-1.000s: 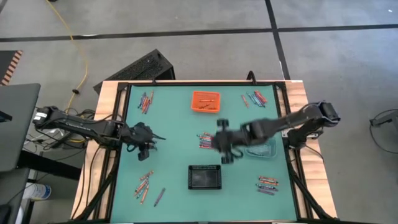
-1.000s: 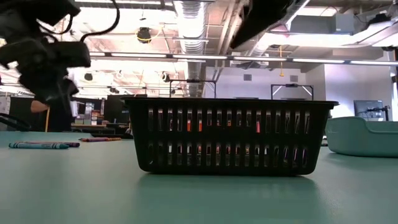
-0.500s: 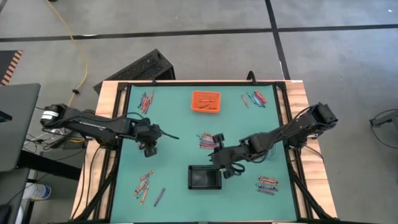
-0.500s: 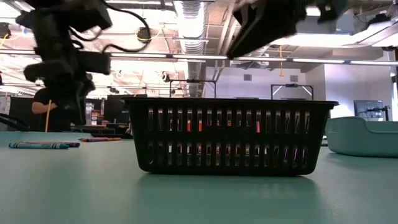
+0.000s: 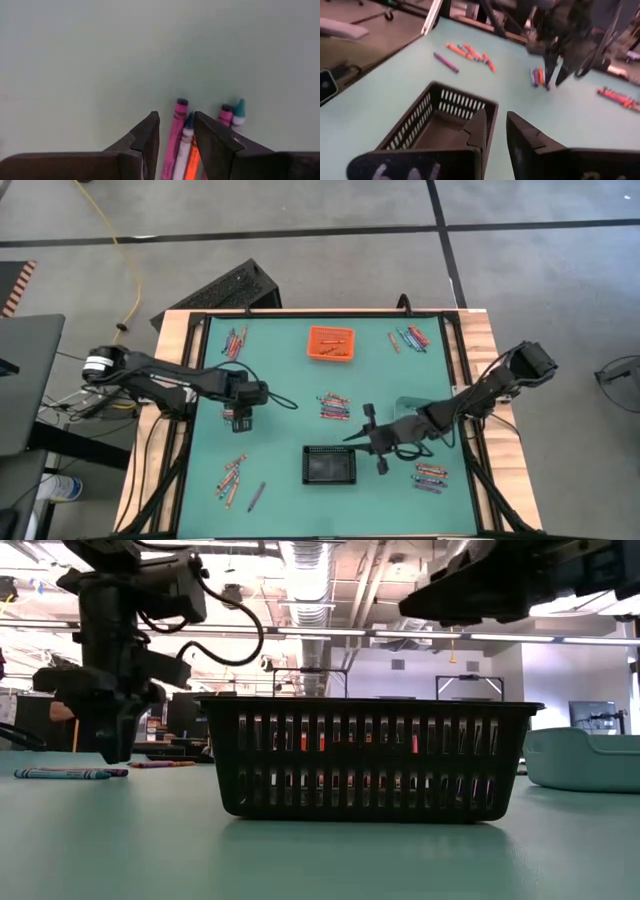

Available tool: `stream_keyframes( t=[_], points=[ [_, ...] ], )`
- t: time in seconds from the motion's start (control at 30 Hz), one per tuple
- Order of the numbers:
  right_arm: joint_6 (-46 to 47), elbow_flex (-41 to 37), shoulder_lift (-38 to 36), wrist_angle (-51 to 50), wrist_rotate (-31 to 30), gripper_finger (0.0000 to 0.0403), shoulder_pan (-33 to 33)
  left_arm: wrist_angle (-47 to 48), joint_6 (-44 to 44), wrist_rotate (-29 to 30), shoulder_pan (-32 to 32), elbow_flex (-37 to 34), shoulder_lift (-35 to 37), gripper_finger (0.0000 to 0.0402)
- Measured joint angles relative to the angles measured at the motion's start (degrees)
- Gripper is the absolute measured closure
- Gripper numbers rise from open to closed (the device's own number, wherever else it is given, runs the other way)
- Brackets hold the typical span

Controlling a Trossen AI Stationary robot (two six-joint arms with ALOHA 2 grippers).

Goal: Sort crayons
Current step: Put the purple crayon into the black bin

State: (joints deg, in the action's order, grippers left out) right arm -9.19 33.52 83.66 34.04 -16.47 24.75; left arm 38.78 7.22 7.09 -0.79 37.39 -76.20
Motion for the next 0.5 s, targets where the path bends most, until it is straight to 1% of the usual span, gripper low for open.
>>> stream_keyframes(
  t=[0.07, 0.2, 0.5],
  points=[
    [-1.0, -0.2, 0.7, 2.7, -0.2, 0.0333, 0.1, 0.0, -0.1, 0.8, 0.0, 0.0, -0.1, 0.0291],
    [-3.3, -0.2, 2.0, 5.3, -0.2, 0.0333, 0.1, -1.0, -0.1, 0.5, 0.0, 0.0, -0.5, 0.0291],
    [-4.4, -0.2, 2.9, 5.1, -0.2, 0.0333, 0.1, -2.7, 1.1, -0.8, 0.0, 0.0, -0.8, 0.029]
  ],
)
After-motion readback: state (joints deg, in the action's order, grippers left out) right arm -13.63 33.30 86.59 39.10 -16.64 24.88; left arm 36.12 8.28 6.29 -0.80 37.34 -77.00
